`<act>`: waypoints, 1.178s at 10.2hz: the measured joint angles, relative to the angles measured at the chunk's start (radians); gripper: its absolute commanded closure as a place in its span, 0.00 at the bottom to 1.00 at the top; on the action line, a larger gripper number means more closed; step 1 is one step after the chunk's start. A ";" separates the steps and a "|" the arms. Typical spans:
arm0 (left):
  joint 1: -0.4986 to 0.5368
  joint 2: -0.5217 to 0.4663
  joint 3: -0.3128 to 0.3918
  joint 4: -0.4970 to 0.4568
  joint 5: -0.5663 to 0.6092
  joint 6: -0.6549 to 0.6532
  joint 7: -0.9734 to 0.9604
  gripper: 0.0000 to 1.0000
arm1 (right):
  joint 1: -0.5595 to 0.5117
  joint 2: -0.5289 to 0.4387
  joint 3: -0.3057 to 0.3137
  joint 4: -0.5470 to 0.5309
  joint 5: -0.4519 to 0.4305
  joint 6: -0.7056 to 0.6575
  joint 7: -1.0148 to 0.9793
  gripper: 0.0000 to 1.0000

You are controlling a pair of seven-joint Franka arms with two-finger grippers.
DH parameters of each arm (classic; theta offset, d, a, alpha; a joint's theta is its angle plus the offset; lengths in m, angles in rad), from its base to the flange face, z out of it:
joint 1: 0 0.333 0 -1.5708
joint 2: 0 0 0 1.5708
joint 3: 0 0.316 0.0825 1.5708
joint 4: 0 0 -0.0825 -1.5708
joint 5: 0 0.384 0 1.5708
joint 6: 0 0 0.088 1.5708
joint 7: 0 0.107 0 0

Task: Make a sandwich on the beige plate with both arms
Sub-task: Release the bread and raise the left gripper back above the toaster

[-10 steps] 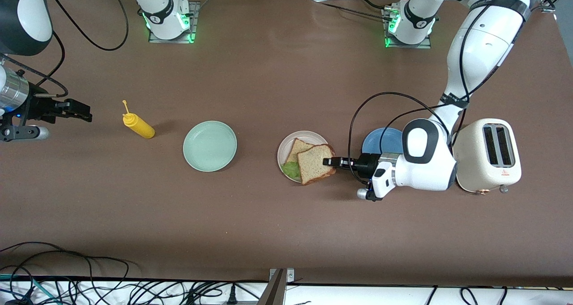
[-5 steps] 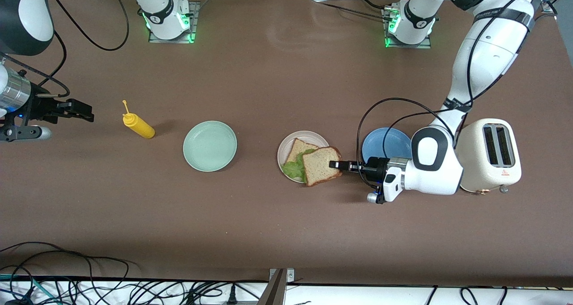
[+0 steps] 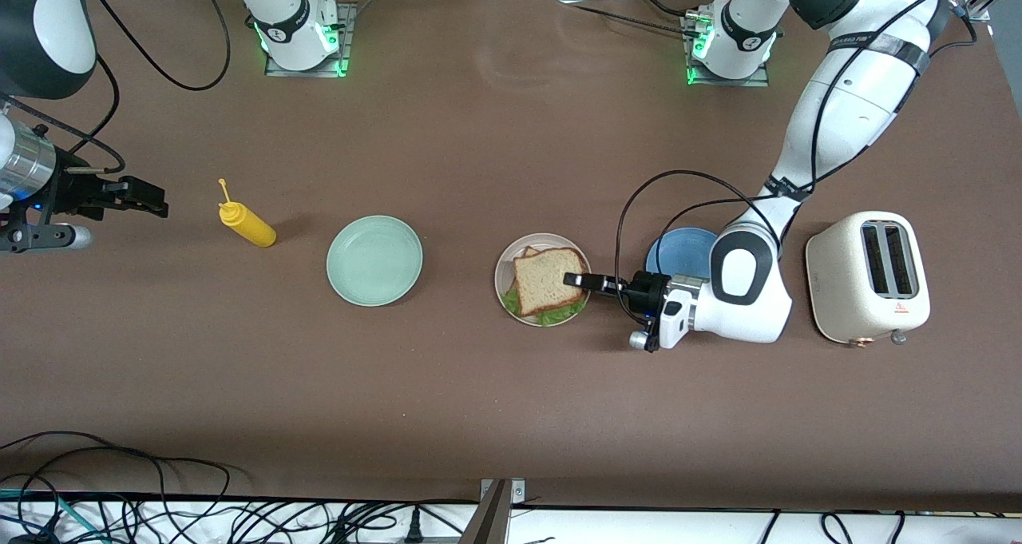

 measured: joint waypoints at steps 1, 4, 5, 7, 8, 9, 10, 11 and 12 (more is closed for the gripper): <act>-0.001 0.005 0.000 -0.017 0.000 0.000 0.036 0.01 | 0.000 0.000 0.000 0.000 0.000 0.000 0.000 0.00; 0.000 0.010 0.000 -0.021 0.000 0.000 0.098 0.00 | 0.000 0.000 0.000 0.000 0.000 -0.001 0.000 0.00; 0.002 0.009 0.000 -0.019 0.000 0.000 0.113 0.00 | -0.001 0.001 -0.001 0.000 0.000 -0.001 0.000 0.00; 0.014 0.003 0.001 -0.010 0.002 0.000 0.120 0.00 | -0.001 0.001 -0.001 0.000 0.000 -0.002 0.000 0.00; 0.022 -0.006 0.001 -0.005 0.019 0.000 0.122 0.00 | -0.001 0.002 -0.002 0.000 0.000 -0.004 0.000 0.00; 0.031 -0.023 0.001 -0.001 0.063 0.000 0.115 0.00 | -0.001 0.002 -0.002 0.000 0.000 -0.004 0.000 0.00; 0.042 -0.048 0.001 0.000 0.116 -0.003 0.088 0.00 | -0.001 0.002 -0.002 -0.001 0.002 -0.005 0.000 0.00; 0.055 -0.079 0.001 0.002 0.187 -0.016 0.038 0.00 | -0.001 0.002 -0.002 -0.001 0.005 -0.005 0.000 0.00; 0.066 -0.118 0.001 0.004 0.270 -0.039 -0.018 0.00 | -0.001 0.002 -0.002 -0.001 0.007 -0.005 0.000 0.00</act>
